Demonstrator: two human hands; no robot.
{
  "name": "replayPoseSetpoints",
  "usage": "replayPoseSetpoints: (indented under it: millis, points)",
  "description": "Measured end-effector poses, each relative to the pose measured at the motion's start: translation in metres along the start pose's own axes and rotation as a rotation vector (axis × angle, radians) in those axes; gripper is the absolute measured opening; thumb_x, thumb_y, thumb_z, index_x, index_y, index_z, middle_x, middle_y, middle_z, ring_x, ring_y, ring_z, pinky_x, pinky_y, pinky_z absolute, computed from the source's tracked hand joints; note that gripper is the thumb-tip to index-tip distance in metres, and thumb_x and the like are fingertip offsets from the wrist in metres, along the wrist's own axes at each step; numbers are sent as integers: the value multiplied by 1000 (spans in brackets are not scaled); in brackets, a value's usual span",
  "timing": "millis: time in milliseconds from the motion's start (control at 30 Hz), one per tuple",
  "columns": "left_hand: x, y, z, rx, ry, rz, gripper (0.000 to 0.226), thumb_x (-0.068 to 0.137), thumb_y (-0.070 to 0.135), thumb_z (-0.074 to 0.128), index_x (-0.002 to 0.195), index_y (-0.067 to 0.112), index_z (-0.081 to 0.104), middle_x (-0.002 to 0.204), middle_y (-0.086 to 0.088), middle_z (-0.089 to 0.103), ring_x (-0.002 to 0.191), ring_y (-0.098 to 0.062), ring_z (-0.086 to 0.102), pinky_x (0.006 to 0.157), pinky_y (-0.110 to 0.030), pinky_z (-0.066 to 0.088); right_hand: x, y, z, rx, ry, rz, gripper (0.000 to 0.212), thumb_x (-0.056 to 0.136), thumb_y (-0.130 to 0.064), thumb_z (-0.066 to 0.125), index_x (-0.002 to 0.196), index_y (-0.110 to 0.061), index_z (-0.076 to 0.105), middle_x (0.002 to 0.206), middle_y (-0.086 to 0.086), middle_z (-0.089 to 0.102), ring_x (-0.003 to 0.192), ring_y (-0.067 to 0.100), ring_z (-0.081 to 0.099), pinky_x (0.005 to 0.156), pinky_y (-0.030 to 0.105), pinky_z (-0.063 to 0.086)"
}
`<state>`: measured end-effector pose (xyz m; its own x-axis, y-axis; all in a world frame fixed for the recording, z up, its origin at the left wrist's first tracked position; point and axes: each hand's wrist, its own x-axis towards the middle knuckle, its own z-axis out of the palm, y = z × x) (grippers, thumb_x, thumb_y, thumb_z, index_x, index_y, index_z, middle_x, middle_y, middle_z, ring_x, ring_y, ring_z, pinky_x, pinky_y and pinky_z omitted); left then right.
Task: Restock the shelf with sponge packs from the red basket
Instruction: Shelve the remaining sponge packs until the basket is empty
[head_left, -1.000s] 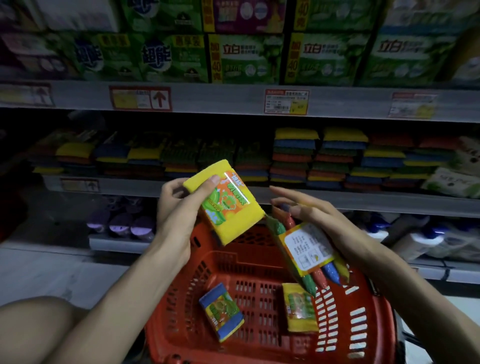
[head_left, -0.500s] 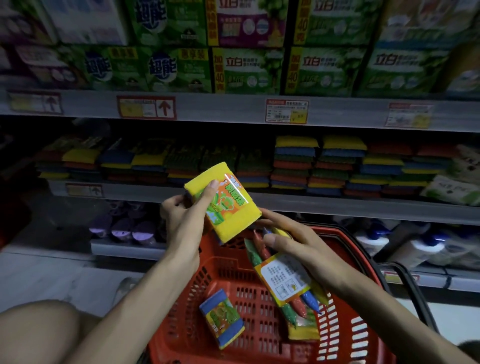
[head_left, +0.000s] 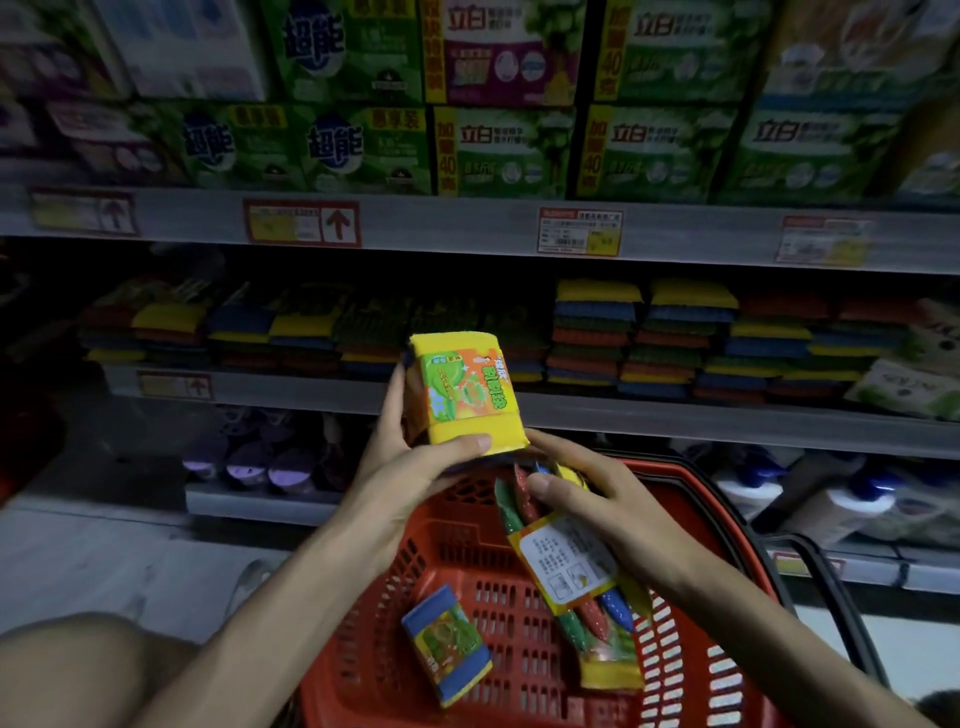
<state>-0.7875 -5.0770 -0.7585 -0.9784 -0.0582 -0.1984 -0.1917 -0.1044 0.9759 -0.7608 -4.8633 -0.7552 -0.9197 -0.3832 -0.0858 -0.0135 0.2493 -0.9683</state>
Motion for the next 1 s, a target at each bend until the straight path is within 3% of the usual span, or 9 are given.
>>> replayPoseSetpoints:
  millis: [67, 167, 333, 467, 533, 633, 767, 867, 1000]
  points:
    - [1, 5, 1, -10, 69, 16, 101, 76, 6, 87, 151, 49, 35, 128, 9, 69, 109, -12, 72, 91, -40, 59, 1, -1, 1, 20, 19, -13, 59, 86, -59, 66, 143, -48, 53, 140, -21, 60, 125, 3, 60, 105, 37, 48]
    - [4, 8, 1, -56, 150, 20, 77, 77, 7, 86, 136, 34, 45, 124, 4, 70, 104, -14, 73, 94, -44, 57, 2, -4, 0, 73, 75, -45, 65, 79, -64, 65, 141, -51, 53, 140, -18, 60, 124, 8, 62, 107, 44, 49]
    - [5, 12, 7, -188, 197, 18, 54, 81, 1, 80, 119, 14, 43, 106, -4, 74, 86, -9, 76, 74, -27, 58, 4, -9, 5, 121, 33, -100, 67, 82, -58, 63, 146, -45, 50, 144, -17, 58, 128, 3, 59, 101, 32, 48]
    - [6, 14, 15, -237, 195, 33, 47, 84, 2, 78, 116, 9, 45, 100, -8, 73, 84, -10, 77, 76, -27, 59, 9, -8, 14, 100, 1, -107, 72, 81, -60, 66, 148, -56, 39, 150, -24, 49, 136, -5, 48, 106, 30, 45]
    - [5, 14, 18, -232, 200, 49, 47, 85, 5, 78, 117, 8, 45, 103, -9, 73, 86, -9, 76, 80, -28, 58, 10, -7, 18, 97, 8, -108, 77, 80, -60, 68, 149, -58, 35, 151, -27, 46, 135, -10, 46, 100, 22, 49]
    - [9, 14, 23, -204, 229, 81, 47, 83, 15, 82, 113, 16, 45, 113, -12, 71, 100, -17, 75, 88, -32, 59, 12, -10, 19, 122, 47, -119, 80, 79, -58, 68, 151, -54, 34, 148, -29, 48, 132, -12, 47, 94, 16, 50]
    - [17, 10, 30, -79, 336, 106, 51, 60, 61, 87, 96, 45, 54, 121, -8, 64, 111, -26, 68, 96, -49, 56, 18, -12, 19, 115, 104, -130, 79, 76, -65, 67, 148, -59, 35, 146, -35, 47, 136, -10, 44, 109, 33, 45]
    - [17, 12, 34, -41, 366, 149, 39, 64, 65, 80, 91, 50, 55, 117, 0, 64, 110, -23, 68, 95, -49, 57, 21, -11, 21, 131, 144, -120, 78, 75, -66, 68, 146, -61, 37, 148, -33, 46, 138, -8, 43, 114, 44, 43]
    - [17, 17, 34, 63, 341, 198, 31, 71, 68, 68, 98, 54, 62, 122, 1, 61, 107, -21, 67, 91, -50, 59, 25, -13, 20, 132, 178, -136, 80, 76, -66, 68, 148, -60, 34, 153, -30, 42, 140, -11, 38, 116, 41, 41]
